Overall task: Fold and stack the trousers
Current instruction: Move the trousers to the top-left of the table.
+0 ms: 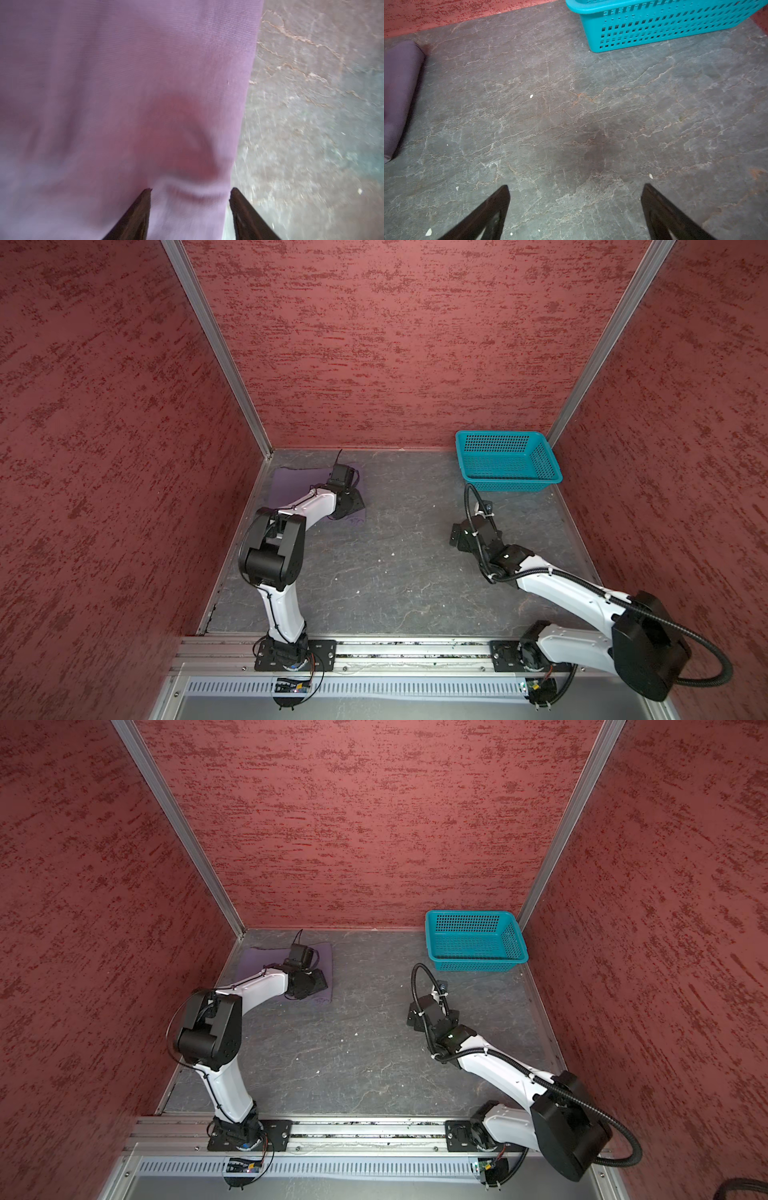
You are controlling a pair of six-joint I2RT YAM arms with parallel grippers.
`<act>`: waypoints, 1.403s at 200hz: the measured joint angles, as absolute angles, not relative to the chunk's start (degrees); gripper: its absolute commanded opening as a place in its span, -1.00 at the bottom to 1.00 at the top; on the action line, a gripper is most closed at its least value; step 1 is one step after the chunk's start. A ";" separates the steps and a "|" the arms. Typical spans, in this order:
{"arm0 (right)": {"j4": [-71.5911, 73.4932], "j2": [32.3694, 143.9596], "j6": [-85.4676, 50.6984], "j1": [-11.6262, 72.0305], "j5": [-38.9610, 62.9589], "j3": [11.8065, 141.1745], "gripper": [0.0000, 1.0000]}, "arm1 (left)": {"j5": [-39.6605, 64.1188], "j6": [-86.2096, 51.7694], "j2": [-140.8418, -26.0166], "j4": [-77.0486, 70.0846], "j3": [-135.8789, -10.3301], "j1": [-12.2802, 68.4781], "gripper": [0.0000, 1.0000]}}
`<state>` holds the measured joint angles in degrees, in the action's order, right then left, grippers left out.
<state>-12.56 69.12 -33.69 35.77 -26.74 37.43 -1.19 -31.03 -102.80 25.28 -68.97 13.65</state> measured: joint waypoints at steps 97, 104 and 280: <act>-13.15 63.29 -34.11 35.59 -26.17 35.09 0.98 | 4.82 -34.74 -94.24 20.73 -55.40 -2.66 0.25; -13.10 63.20 -34.11 35.57 -26.17 34.92 0.98 | 5.34 -35.14 -95.42 20.12 -55.48 -3.20 0.25; -13.30 69.67 -33.10 34.63 -27.18 35.73 0.98 | 8.49 -43.09 -108.27 11.60 -62.87 -7.81 -0.68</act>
